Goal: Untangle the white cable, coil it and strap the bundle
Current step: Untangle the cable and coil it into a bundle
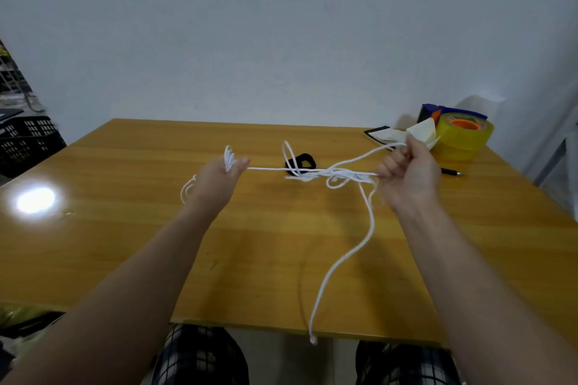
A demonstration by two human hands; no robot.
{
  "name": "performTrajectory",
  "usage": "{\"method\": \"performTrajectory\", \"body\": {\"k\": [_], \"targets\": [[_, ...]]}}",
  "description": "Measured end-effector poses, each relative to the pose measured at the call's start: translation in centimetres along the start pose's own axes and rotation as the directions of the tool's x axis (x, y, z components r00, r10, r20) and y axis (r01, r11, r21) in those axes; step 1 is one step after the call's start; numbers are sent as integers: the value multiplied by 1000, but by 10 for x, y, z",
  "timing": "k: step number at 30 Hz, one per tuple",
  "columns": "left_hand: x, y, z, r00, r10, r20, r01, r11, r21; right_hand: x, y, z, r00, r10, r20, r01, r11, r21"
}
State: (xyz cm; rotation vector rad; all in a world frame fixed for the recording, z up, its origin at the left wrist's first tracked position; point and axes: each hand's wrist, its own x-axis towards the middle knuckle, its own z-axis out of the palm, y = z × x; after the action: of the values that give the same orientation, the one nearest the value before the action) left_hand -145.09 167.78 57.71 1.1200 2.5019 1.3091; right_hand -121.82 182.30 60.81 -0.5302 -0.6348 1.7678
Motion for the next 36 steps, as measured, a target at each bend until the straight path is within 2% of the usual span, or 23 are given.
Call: {"method": "performTrajectory", "body": {"k": [2, 3, 5, 6, 8, 11, 13, 15, 17, 18, 19, 20, 21, 22, 24, 25, 27, 28, 29, 31, 33, 34, 36], "targets": [[0, 2, -3, 1000, -8, -22, 9, 999, 46, -1, -3, -8, 995, -67, -77, 51, 981, -187], [2, 1, -3, 1000, -25, -14, 25, 1000, -4, -2, -3, -13, 993, -109, -54, 84, 936, -343], [5, -2, -2, 997, -55, 53, 63, 986, -155, -3, -1, -20, 979, -162, 123, 203, 736, -646], [4, -2, -2, 993, -58, 105, 75, 983, -169, -4, -1, -22, 960, -142, 242, 277, 618, -736], [2, 0, -2, 977, -30, 213, 55, 992, -113, -6, -2, -21, 906, -58, 419, 399, 446, -801], [-4, 15, -3, 921, 26, 389, 18, 994, -110, -10, -5, -12, 812, 5, 584, 555, 303, -774], [-7, 27, -3, 879, 60, 473, -5, 993, -118, -9, -2, -8, 789, 68, 610, 594, 171, -787], [-9, 39, -4, 837, 119, 533, -49, 988, -144, -8, 4, -8, 807, 155, 569, 563, 84, -822], [-12, 49, -3, 786, 179, 592, -130, 984, -125, -11, 13, -7, 834, 160, 528, 513, 130, -849], [-15, 53, -1, 773, 199, 603, -166, 980, -110, -12, 16, -4, 853, 113, 509, 478, 218, -851], [-17, 56, 1, 777, 215, 592, -181, 976, -118, -14, 19, -1, 875, 51, 481, 434, 355, -828], [-20, 58, 4, 792, 216, 571, -152, 976, -157, -16, 21, 4, 890, 3, 457, 396, 493, -775], [-22, 59, 8, 801, 207, 561, -85, 968, -236, -17, 23, 6, 893, -27, 449, 381, 576, -723], [-24, 59, 11, 793, 199, 576, 5, 943, -334, -16, 24, 8, 890, -34, 455, 389, 578, -717], [-24, 62, 13, 714, 215, 666, 178, 865, -470, -11, 27, 8, 887, -15, 461, 419, 443, -792], [-23, 62, 11, 663, 241, 709, 236, 831, -503, -6, 28, 5, 905, -36, 424, 403, 395, -826], [-22, 63, 5, 597, 294, 747, 338, 752, -566, 3, 27, 1, 964, -86, 252, 265, 419, -869], [-22, 64, 2, 597, 306, 742, 382, 705, -598, 9, 26, -1, 975, -123, 186, 220, 410, -885], [-22, 64, 0, 620, 310, 721, 406, 659, -633, 14, 24, -5, 971, -162, 174, 221, 344, -913], [-21, 65, -3, 726, 285, 626, 406, 556, -725, 21, 22, -17, 951, -200, 235, 270, 167, -948], [-13, 62, -9, 850, 203, 486, 393, 372, -841, 23, 21, -31, 947, -148, 285, 290, 13, -957], [-7, 59, -14, 890, 150, 431, 379, 282, -881, 25, 20, -39, 957, -102, 271, 269, -36, -962], [1, 50, -21, 941, 57, 334, 316, 208, -926, 28, 17, -53, 977, -25, 211, 205, -135, -969]]}}
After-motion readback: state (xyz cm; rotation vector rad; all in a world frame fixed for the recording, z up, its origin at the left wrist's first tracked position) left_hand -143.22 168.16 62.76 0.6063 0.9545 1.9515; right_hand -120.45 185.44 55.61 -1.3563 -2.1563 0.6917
